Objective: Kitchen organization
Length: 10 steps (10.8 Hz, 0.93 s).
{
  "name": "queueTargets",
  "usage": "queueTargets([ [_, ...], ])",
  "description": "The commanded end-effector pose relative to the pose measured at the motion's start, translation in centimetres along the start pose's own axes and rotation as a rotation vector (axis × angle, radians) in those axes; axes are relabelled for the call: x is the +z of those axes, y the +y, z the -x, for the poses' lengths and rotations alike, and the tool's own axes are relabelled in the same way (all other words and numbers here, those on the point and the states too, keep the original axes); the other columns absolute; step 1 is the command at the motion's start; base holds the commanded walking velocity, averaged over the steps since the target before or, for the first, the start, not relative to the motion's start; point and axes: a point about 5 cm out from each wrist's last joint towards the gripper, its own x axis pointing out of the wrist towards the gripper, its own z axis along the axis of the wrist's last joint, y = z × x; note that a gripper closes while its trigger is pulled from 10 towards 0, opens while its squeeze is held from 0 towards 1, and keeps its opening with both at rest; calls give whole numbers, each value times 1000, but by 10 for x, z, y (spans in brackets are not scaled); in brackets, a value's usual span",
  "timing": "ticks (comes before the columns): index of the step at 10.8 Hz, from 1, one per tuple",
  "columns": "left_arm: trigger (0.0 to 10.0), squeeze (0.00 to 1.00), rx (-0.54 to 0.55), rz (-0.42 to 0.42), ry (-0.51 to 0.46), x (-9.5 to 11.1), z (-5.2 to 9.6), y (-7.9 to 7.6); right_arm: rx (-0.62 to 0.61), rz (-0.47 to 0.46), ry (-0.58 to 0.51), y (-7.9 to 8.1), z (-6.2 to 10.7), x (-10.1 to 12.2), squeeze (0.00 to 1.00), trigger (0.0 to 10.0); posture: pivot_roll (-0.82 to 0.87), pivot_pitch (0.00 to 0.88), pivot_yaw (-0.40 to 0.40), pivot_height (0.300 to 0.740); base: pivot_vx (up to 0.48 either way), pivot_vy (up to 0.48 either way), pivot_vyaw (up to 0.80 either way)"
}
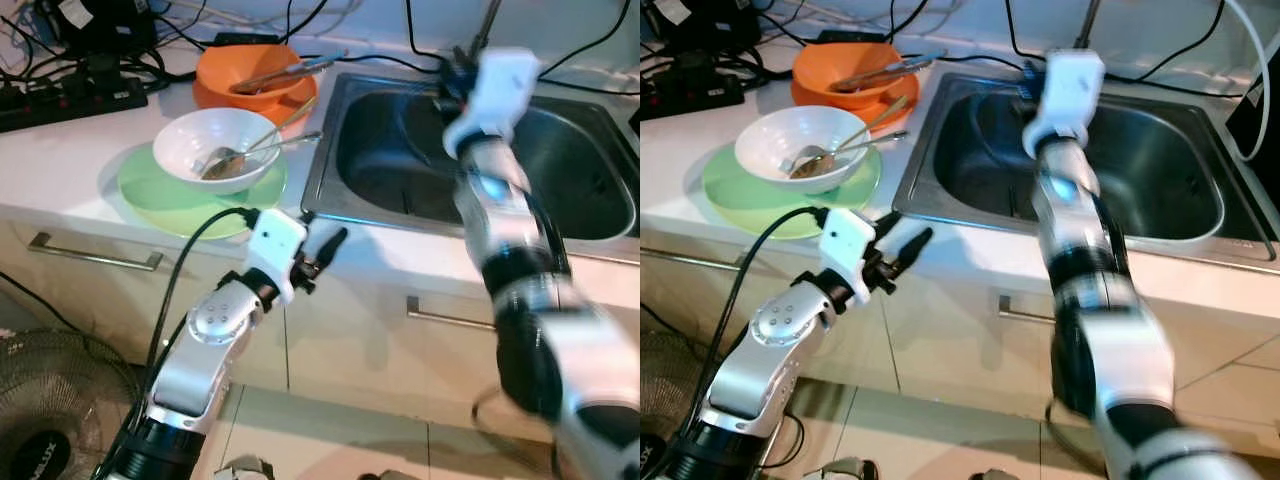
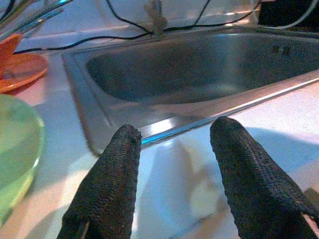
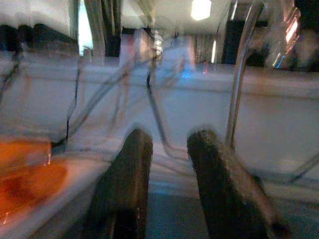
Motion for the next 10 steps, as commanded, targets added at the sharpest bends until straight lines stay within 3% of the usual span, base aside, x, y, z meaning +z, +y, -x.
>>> queueTargets([
  [1, 10000, 0, 15, -13, -15, 3, -1, 2, 18, -3, -70, 2, 2, 10, 0, 10000, 89, 85, -47, 740, 0, 0, 0],
  [2, 10000, 0, 52, -12, -31, 4, -1, 6, 46, 32, -122, 2, 32, 4, 0, 10000, 89, 81, -48, 740, 0, 0, 0],
  [5, 10000, 0, 72, -11, -44, 3, 0, 9, 61, 7, -93, 13, 80, -10, 0, 10000, 75, 68, -39, 740, 0, 0, 0],
  [7, 10000, 0, 86, -17, -70, 6, -1, 10, 45, -24, -53, 19, 95, -12, 0, 10000, 72, 65, -35, 740, 0, 0, 0],
  [9, 10000, 0, 151, -113, -115, 15, -3, 16, 19, -49, 0, 26, 110, -18, 0, 10000, 68, 71, -26, 740, 0, 0, 0],
  [10, 10000, 0, 157, -263, -180, 28, -5, 19, -2, -62, 29, 29, 114, -23, 0, 10000, 66, 71, -21, 740, 0, 0, 0],
])
